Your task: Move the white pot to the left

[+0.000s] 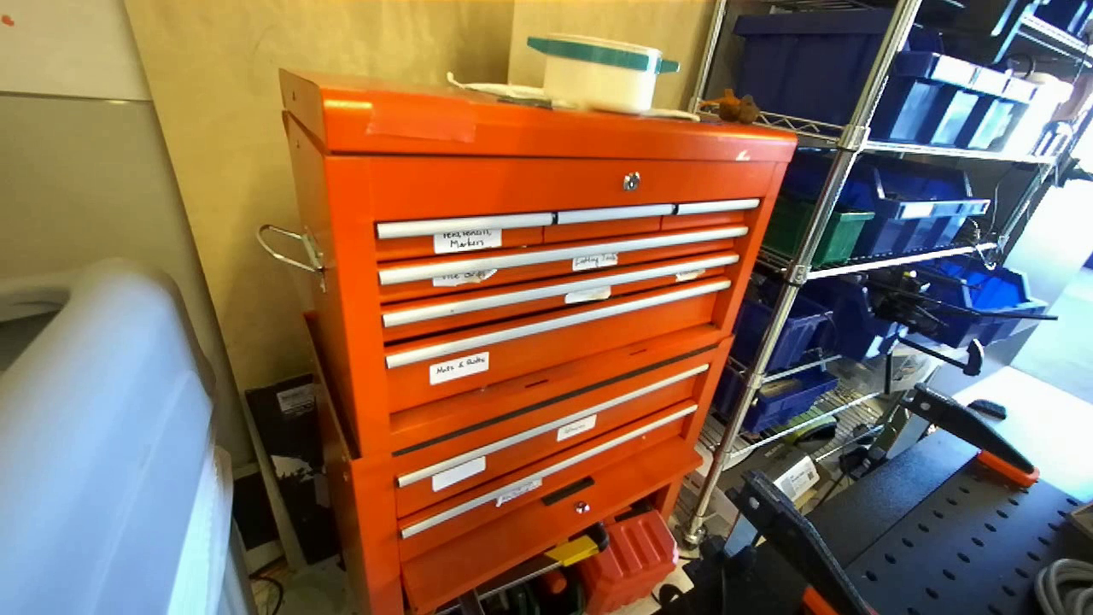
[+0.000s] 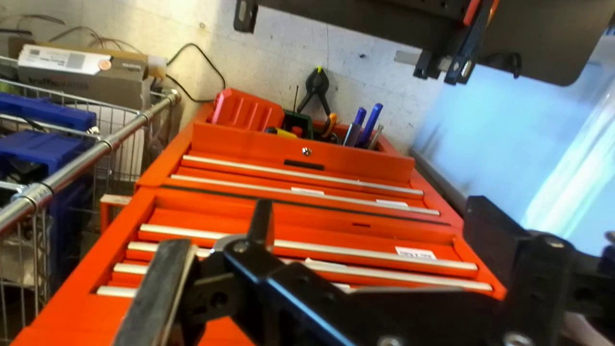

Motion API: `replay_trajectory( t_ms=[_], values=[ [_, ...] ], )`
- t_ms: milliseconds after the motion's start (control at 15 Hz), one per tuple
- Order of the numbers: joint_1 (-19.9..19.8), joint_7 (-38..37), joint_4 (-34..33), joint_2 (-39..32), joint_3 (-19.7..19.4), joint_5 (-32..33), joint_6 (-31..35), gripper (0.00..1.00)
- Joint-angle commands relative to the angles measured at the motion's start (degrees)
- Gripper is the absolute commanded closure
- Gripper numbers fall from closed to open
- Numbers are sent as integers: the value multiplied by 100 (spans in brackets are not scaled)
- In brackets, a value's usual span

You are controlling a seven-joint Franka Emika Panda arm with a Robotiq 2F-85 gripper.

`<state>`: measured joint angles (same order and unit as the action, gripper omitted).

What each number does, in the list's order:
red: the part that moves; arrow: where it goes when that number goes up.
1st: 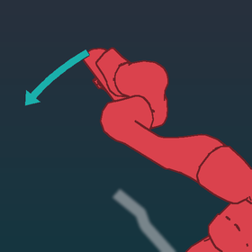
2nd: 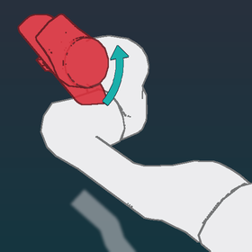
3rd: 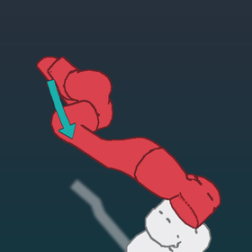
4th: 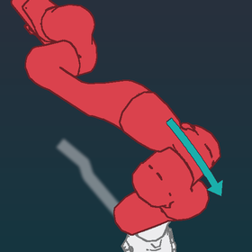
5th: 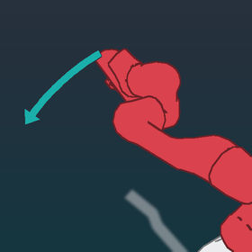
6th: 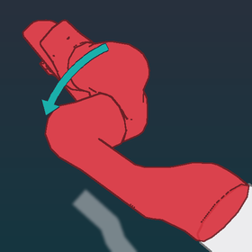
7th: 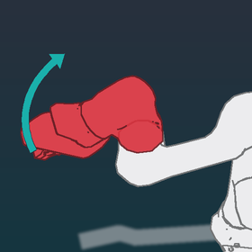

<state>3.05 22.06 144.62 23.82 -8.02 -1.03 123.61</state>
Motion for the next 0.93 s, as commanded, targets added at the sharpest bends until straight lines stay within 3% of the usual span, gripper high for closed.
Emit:
replay_trajectory(
  t_ms=[0,467,867],
  values=[
    [327,78,-452,-660,88,-781,827,0],
    [736,367,-1424,-1863,544,-1683,2454,0],
    [616,1077,-2143,-2720,1025,-1901,3184,0]
  ],
)
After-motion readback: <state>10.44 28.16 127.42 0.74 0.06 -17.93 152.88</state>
